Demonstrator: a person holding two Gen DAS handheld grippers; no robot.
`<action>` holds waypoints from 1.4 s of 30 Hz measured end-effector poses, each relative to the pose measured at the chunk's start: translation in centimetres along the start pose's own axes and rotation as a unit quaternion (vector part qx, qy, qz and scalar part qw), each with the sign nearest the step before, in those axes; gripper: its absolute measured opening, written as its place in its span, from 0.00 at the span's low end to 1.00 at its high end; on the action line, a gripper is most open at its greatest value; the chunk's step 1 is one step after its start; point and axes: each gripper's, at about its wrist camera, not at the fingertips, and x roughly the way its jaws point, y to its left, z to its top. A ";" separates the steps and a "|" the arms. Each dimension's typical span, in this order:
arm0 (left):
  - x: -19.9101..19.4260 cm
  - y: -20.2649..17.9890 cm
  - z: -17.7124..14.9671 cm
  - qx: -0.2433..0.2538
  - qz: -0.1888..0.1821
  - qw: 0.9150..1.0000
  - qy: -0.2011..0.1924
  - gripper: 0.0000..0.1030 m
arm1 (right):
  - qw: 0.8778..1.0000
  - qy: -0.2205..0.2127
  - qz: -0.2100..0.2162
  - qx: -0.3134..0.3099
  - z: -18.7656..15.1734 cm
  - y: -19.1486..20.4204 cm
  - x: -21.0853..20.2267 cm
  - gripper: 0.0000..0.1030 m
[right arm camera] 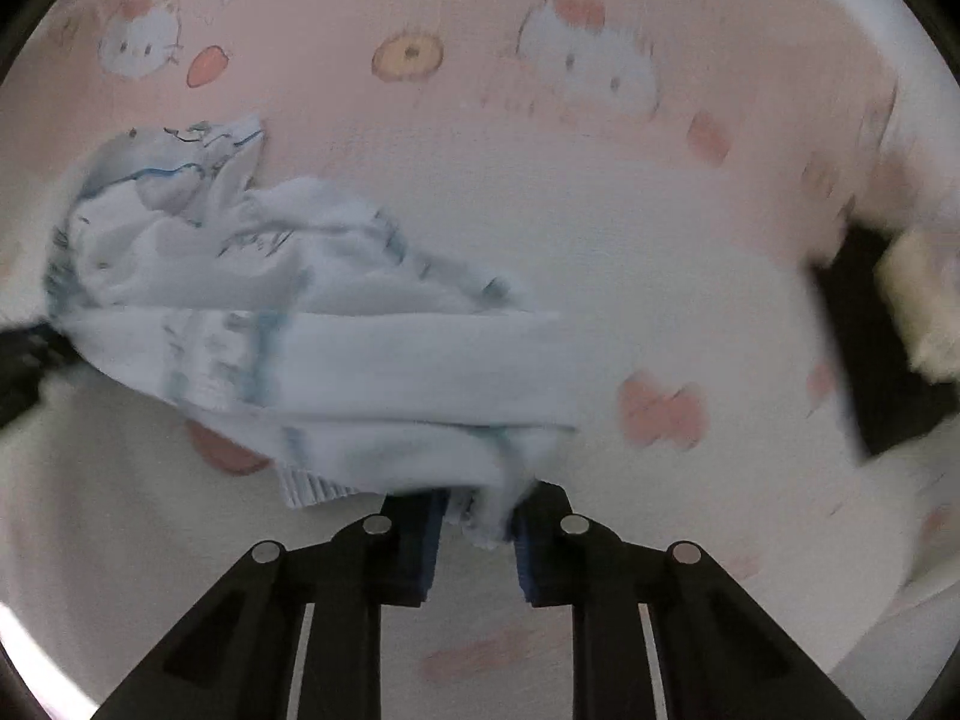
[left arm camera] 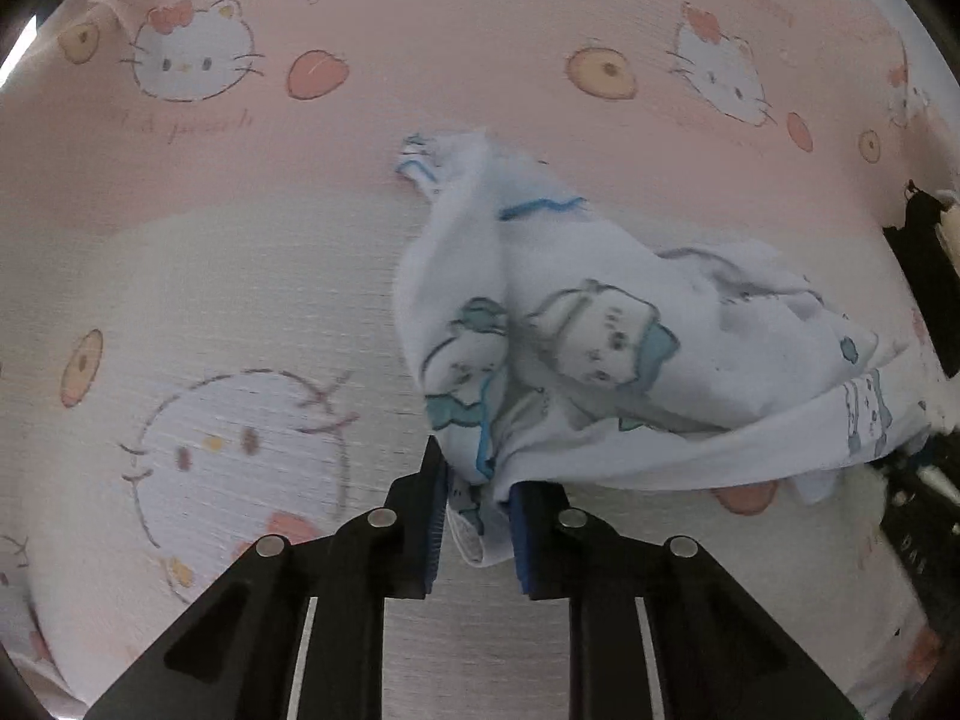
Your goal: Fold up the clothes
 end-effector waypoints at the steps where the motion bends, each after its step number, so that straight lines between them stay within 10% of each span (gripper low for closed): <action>1: -0.2 0.2 0.0 -0.001 -0.002 1.000 -0.001 0.15 | 1.000 -0.013 -0.020 -0.008 0.1 -0.1 -0.3 0.17; 8: -2.6 1.0 0.0 -0.023 -0.029 0.999 -0.018 0.15 | 0.977 -0.095 -0.157 -0.105 2.0 1.8 -0.9 0.17; 18: -1.8 3.5 -3.4 -0.070 -0.057 0.996 0.017 0.16 | 0.991 -0.050 -0.087 -0.085 -0.2 -0.4 -0.8 0.17; 22: -1.3 5.8 -4.3 -0.175 -0.121 0.976 0.034 0.17 | 1.000 0.002 0.021 -0.023 -1.2 -2.6 -0.8 0.23; 24: -1.3 6.9 -4.9 -0.223 -0.144 0.963 0.045 0.23 | 0.996 0.026 0.078 0.016 -1.7 -4.0 -0.8 0.42; 26: -1.6 7.4 -5.3 -0.240 -0.150 0.958 0.046 0.36 | 0.991 0.042 0.115 0.060 -2.2 -5.6 -0.9 0.61; 29: -1.9 8.0 -5.6 -0.256 -0.154 0.953 0.049 0.52 | 0.980 0.060 0.153 0.111 -2.9 -7.6 -1.0 0.64; 42: -1.7 7.9 -5.4 -0.306 -0.199 0.928 0.078 0.52 | 0.885 0.101 0.315 0.328 -6.6 -12.6 -0.4 0.64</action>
